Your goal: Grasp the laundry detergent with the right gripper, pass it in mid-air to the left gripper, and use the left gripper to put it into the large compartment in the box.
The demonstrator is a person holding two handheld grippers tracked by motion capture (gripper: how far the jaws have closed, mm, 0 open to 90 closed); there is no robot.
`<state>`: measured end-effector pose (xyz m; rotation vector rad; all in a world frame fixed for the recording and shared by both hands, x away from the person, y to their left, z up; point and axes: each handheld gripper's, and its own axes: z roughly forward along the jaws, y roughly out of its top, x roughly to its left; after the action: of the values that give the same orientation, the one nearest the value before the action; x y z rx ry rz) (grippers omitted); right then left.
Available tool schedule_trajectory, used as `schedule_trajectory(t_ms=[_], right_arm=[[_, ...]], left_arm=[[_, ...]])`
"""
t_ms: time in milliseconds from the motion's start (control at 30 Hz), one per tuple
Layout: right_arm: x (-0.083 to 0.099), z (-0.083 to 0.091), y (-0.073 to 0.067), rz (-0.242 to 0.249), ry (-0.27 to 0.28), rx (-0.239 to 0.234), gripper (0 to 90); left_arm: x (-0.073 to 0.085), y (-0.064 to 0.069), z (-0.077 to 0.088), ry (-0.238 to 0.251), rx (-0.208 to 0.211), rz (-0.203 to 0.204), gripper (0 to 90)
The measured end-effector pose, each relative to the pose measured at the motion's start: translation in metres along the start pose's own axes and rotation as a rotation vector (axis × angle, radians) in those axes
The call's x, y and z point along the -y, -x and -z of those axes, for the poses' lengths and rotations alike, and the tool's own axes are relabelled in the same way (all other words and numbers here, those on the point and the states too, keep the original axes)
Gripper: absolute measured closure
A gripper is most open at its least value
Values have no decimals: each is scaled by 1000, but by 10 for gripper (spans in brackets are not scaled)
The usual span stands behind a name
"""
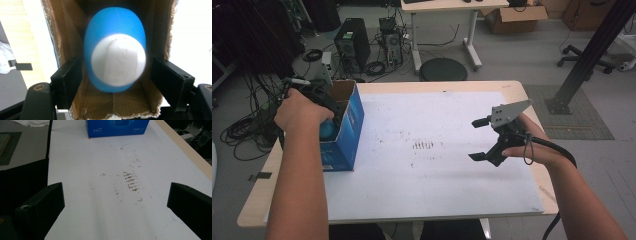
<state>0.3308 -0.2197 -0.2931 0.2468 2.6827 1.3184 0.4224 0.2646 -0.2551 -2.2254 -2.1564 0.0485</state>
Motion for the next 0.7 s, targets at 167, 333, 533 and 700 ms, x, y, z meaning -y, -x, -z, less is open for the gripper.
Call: schedule_trajectory(t_ms=[167, 333, 533, 700], right_arm=[[-2, 2, -1, 5, 2, 1, 13], [-4, 4, -2, 10, 3, 1, 13], [-8, 8, -4, 21, 7, 3, 13], [-13, 11, -5, 31, 5, 5, 13]], left_arm=[[4, 0, 8, 6, -9, 12, 225], [9, 0, 19, 20, -6, 3, 211], [16, 2, 35, 43, -13, -7, 169], [23, 7, 50, 57, -20, -28, 142]])
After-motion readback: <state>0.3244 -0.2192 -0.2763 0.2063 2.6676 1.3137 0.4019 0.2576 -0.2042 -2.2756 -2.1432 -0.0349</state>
